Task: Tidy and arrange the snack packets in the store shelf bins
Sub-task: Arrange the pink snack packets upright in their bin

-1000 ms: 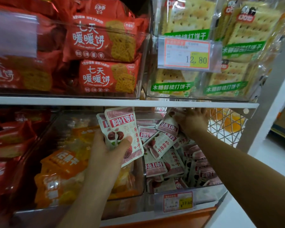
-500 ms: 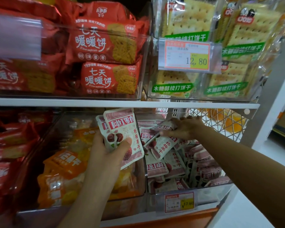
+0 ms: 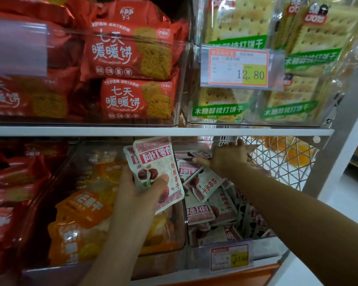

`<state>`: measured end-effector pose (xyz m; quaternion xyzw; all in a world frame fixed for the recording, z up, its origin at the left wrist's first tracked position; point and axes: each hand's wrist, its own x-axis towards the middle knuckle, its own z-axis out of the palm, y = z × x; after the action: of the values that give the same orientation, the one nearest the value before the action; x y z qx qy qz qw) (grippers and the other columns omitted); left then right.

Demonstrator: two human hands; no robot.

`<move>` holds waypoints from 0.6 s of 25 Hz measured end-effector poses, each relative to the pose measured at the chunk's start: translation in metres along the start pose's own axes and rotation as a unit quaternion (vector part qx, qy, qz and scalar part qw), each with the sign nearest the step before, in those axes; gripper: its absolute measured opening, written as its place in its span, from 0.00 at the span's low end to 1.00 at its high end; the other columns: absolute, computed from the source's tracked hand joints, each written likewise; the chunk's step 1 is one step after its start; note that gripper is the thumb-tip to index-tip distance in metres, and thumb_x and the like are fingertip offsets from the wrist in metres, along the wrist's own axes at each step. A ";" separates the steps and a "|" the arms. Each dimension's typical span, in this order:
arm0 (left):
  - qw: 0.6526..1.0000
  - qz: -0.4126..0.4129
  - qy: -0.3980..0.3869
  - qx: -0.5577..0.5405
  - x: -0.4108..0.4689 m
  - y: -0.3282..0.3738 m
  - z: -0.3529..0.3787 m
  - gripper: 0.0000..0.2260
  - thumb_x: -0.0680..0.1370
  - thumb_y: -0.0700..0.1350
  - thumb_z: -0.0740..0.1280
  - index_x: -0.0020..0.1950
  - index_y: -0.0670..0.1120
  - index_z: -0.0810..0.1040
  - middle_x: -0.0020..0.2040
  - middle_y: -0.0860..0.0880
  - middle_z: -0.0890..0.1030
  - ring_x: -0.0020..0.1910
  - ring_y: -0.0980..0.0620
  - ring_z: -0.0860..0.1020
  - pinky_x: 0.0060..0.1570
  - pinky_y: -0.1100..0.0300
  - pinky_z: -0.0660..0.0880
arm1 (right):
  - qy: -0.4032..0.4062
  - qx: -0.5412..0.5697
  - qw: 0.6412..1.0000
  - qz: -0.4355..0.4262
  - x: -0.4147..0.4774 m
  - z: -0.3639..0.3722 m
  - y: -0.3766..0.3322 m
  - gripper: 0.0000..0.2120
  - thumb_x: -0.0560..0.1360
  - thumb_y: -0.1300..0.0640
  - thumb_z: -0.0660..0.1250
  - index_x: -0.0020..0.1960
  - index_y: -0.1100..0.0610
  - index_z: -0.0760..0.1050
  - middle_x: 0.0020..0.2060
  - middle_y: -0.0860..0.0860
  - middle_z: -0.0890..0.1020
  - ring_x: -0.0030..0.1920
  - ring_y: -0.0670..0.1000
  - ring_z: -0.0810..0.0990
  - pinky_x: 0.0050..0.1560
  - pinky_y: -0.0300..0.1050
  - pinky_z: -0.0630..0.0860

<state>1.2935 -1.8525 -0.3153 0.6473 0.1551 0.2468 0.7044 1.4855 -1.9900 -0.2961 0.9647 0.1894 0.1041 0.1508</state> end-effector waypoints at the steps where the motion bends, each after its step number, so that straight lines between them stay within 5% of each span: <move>1: 1.000 -0.002 0.000 -0.002 0.000 0.000 -0.001 0.17 0.74 0.45 0.70 0.59 0.57 0.72 0.51 0.61 0.80 0.44 0.62 0.79 0.30 0.72 0.71 | -0.014 -0.002 1.000 0.000 0.000 -0.002 0.001 0.46 0.64 0.23 0.36 0.49 0.55 0.78 0.51 0.56 0.81 0.59 0.55 0.76 0.72 0.60 0.53; 4: 1.000 0.000 -0.005 -0.008 0.001 0.001 -0.003 0.17 0.73 0.44 0.70 0.59 0.56 0.73 0.51 0.60 0.81 0.47 0.60 0.80 0.32 0.71 0.72 | -0.020 0.028 0.999 -0.019 -0.005 -0.005 0.015 0.47 0.64 0.23 0.38 0.72 0.51 0.61 0.72 0.56 0.65 0.72 0.57 0.62 0.72 0.61 0.47; 6: 1.000 0.004 -0.005 -0.005 0.002 0.000 -0.003 0.16 0.73 0.44 0.71 0.59 0.56 0.73 0.51 0.60 0.81 0.47 0.59 0.80 0.33 0.70 0.73 | 0.046 0.070 0.994 -0.065 -0.018 -0.003 0.021 0.42 0.68 0.26 0.47 0.74 0.50 0.58 0.72 0.53 0.64 0.72 0.56 0.62 0.72 0.59 0.52; 8: 1.000 0.005 -0.006 -0.007 0.001 0.001 -0.003 0.17 0.73 0.44 0.71 0.59 0.56 0.73 0.52 0.60 0.81 0.47 0.59 0.80 0.32 0.70 0.74 | 0.092 0.174 0.971 -0.138 -0.044 -0.005 0.020 0.30 0.74 0.38 0.59 0.71 0.50 0.63 0.67 0.51 0.71 0.66 0.54 0.71 0.66 0.52 0.67; 11: 1.000 0.009 -0.004 -0.010 -0.001 0.002 -0.001 0.16 0.73 0.43 0.70 0.59 0.55 0.74 0.52 0.59 0.81 0.49 0.58 0.80 0.36 0.67 0.74 | -0.043 0.250 0.942 -0.221 -0.079 0.002 0.012 0.18 0.75 0.50 0.64 0.64 0.52 0.73 0.56 0.51 0.80 0.50 0.48 0.79 0.53 0.47 0.76; 13: 1.000 0.011 -0.001 -0.007 -0.002 0.002 -0.001 0.16 0.73 0.43 0.71 0.58 0.55 0.74 0.51 0.60 0.81 0.49 0.59 0.80 0.39 0.65 0.73 | -0.161 0.222 0.932 -0.236 -0.083 0.015 0.004 0.19 0.73 0.52 0.67 0.63 0.54 0.73 0.56 0.52 0.79 0.52 0.50 0.78 0.53 0.46 0.75; 15: 1.000 0.009 0.000 -0.003 -0.003 0.001 0.000 0.16 0.73 0.43 0.71 0.59 0.55 0.73 0.52 0.58 0.81 0.50 0.57 0.80 0.41 0.63 0.74 | -0.184 0.211 0.932 -0.231 -0.080 0.029 -0.007 0.26 0.71 0.51 0.71 0.66 0.55 0.69 0.60 0.54 0.75 0.58 0.54 0.74 0.57 0.45 0.71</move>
<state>1.2907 -1.8542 -0.3150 0.6464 0.1485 0.2530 0.7044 1.4186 -2.0229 -0.3368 0.9061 0.3937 -0.1549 -0.0043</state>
